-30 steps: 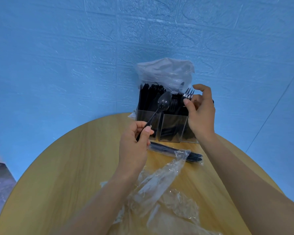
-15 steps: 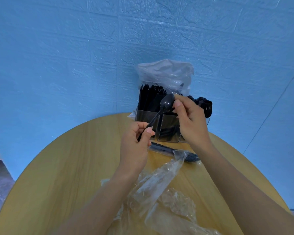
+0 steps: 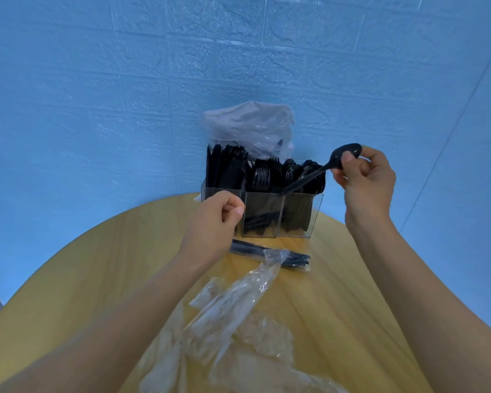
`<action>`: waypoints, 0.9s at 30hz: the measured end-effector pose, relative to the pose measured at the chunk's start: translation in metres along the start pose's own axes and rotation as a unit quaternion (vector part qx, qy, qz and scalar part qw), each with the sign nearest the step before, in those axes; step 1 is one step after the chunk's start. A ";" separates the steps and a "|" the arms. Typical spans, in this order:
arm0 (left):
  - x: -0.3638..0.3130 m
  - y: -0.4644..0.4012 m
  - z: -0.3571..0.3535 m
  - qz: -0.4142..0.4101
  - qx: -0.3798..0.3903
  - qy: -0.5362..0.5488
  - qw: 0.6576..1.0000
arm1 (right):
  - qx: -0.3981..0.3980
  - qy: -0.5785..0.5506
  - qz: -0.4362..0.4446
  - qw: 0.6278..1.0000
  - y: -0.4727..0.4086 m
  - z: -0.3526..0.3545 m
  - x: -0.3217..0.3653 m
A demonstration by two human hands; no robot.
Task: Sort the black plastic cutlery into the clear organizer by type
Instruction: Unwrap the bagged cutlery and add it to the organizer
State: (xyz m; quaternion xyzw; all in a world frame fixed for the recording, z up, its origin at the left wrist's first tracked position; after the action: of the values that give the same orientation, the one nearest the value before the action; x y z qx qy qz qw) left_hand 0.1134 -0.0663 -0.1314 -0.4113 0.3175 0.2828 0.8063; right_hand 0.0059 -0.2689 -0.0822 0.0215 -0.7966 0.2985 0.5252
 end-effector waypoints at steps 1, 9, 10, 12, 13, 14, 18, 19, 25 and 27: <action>-0.005 -0.005 -0.004 -0.022 0.013 -0.027 0.999 | -0.005 0.007 0.017 1.000 -0.003 0.004 0.002; -0.029 -0.031 -0.058 -0.192 0.100 -0.293 0.931 | 0.051 0.126 0.140 0.981 -0.013 0.007 0.008; -0.028 -0.034 -0.061 -0.199 0.098 -0.313 0.924 | 0.060 0.139 0.144 0.978 -0.013 0.004 0.006; -0.025 -0.037 -0.065 -0.203 0.092 -0.335 0.915 | 0.070 0.162 0.150 0.973 -0.015 -0.002 0.003; -0.024 -0.037 -0.066 -0.204 0.092 -0.342 0.913 | 0.075 0.171 0.152 0.971 -0.017 -0.005 0.000; -0.022 -0.037 -0.067 -0.206 0.093 -0.346 0.911 | 0.082 0.182 0.152 0.968 -0.018 -0.007 -0.003; -0.020 -0.035 -0.069 -0.212 0.092 -0.342 0.911 | 0.118 0.229 0.150 0.954 -0.022 -0.019 -0.019; -0.020 -0.035 -0.069 -0.212 0.091 -0.339 0.912 | 0.130 0.250 0.160 0.946 -0.021 -0.022 -0.023; -0.017 -0.035 -0.066 -0.223 0.093 -0.322 0.915 | 0.127 0.411 0.232 0.872 -0.009 -0.022 -0.051; -0.015 -0.034 -0.065 -0.223 0.098 -0.319 0.916 | 0.107 0.433 0.234 0.864 -0.009 -0.019 -0.050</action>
State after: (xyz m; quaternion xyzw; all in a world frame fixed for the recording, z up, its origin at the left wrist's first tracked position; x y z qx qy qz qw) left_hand 0.1101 -0.1410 -0.1332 -0.2788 -0.0303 0.1793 0.9430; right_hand 0.0470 -0.2806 -0.1151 -0.2409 -0.4342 0.4755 0.7262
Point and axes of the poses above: each hand's wrist, its own y-axis away from the middle knuckle, its own z-axis out of the back of the hand, x = y × z, the point moved 4 cm from there along -y, towards the middle knuckle, and after that the axes turned 2 degrees about -z, right-handed, at the moved point
